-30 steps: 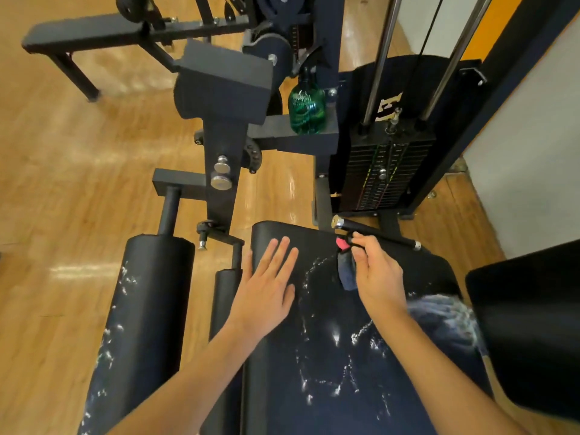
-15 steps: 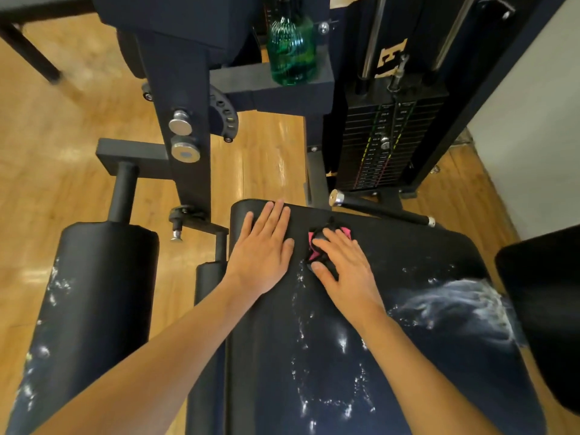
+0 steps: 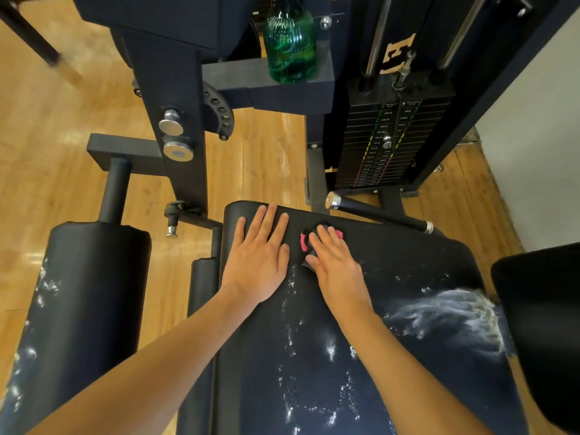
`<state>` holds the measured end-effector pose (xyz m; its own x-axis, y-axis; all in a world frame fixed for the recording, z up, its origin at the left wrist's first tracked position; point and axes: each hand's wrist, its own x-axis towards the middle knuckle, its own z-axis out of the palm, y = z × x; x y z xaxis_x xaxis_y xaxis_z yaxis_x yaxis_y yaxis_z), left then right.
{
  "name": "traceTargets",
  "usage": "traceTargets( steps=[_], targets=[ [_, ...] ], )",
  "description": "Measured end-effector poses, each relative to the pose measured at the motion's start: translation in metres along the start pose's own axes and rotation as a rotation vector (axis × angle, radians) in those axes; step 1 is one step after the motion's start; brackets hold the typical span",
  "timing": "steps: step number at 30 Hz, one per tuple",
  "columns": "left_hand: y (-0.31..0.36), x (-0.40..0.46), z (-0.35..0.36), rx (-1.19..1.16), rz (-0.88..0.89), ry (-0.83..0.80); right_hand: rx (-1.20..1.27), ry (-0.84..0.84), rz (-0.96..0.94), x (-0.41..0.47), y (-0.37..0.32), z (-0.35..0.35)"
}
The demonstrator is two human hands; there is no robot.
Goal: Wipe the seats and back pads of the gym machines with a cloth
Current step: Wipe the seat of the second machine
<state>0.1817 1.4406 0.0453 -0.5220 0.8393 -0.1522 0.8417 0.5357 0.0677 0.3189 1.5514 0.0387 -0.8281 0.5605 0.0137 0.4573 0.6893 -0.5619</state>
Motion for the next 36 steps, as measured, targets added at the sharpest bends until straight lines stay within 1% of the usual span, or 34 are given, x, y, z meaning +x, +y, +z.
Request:
traceTargets(
  steps=[2,5,7,11,13,15,17,18,19,20,22,23,24,26,28,30,31,32,34,36],
  targets=[
    [0.0,0.0,0.0,-0.001,-0.003,-0.001,-0.047,0.034,-0.011,-0.001,-0.001,0.006],
    [0.0,0.001,0.0,0.002,-0.007,0.0,-0.015,0.083,-0.015,-0.007,-0.002,0.01],
    [0.0,0.001,0.0,0.005,-0.003,0.002,0.008,0.111,-0.05,-0.017,-0.003,0.014],
    [0.0,0.0,0.0,-0.003,0.0,0.005,0.088,0.075,-0.089,-0.033,-0.004,0.017],
    [0.0,0.0,0.0,-0.005,0.0,0.0,0.231,0.091,-0.006,-0.035,-0.008,0.008],
    [0.0,0.0,0.0,-0.007,0.0,-0.005,0.356,0.18,0.089,-0.029,-0.011,-0.01],
    [0.0,0.0,-0.001,-0.012,-0.002,-0.01,0.343,0.272,0.132,-0.014,-0.013,-0.03],
    [0.0,0.001,-0.001,-0.01,-0.002,-0.011,0.311,0.279,0.141,-0.004,-0.013,-0.037],
    [0.0,0.001,-0.001,-0.007,-0.002,-0.012,0.281,0.246,0.145,0.006,-0.012,-0.04],
    [-0.001,0.001,0.0,-0.005,-0.001,-0.011,0.26,0.174,0.149,0.015,-0.011,-0.039],
    [-0.001,0.0,0.001,-0.004,0.002,-0.003,0.194,-0.019,0.161,0.021,-0.011,-0.022],
    [-0.001,0.0,0.001,-0.005,0.003,-0.001,0.157,-0.078,0.154,0.019,-0.013,-0.01],
    [-0.002,0.0,0.002,-0.006,0.004,-0.002,0.148,-0.09,0.15,0.014,-0.016,0.0],
    [-0.002,0.0,0.002,-0.009,0.005,-0.006,0.152,-0.027,0.145,-0.001,-0.021,0.014],
    [-0.002,0.0,0.001,-0.007,0.011,-0.01,0.105,0.054,0.071,-0.017,-0.025,0.019],
    [-0.002,0.0,0.0,0.0,0.014,-0.016,0.083,0.072,0.022,-0.03,-0.026,0.019],
    [-0.002,0.0,0.0,0.002,0.013,-0.015,0.115,0.057,0.012,-0.036,-0.026,0.019],
    [-0.002,0.0,0.0,0.003,0.013,-0.01,0.183,0.046,0.02,-0.041,-0.025,0.017],
    [-0.002,0.0,0.0,-0.002,0.016,0.003,0.333,0.064,0.098,-0.048,-0.023,0.007],
    [-0.002,0.0,0.0,-0.007,0.017,0.001,0.385,0.195,0.19,-0.044,-0.023,-0.013]
  ],
)
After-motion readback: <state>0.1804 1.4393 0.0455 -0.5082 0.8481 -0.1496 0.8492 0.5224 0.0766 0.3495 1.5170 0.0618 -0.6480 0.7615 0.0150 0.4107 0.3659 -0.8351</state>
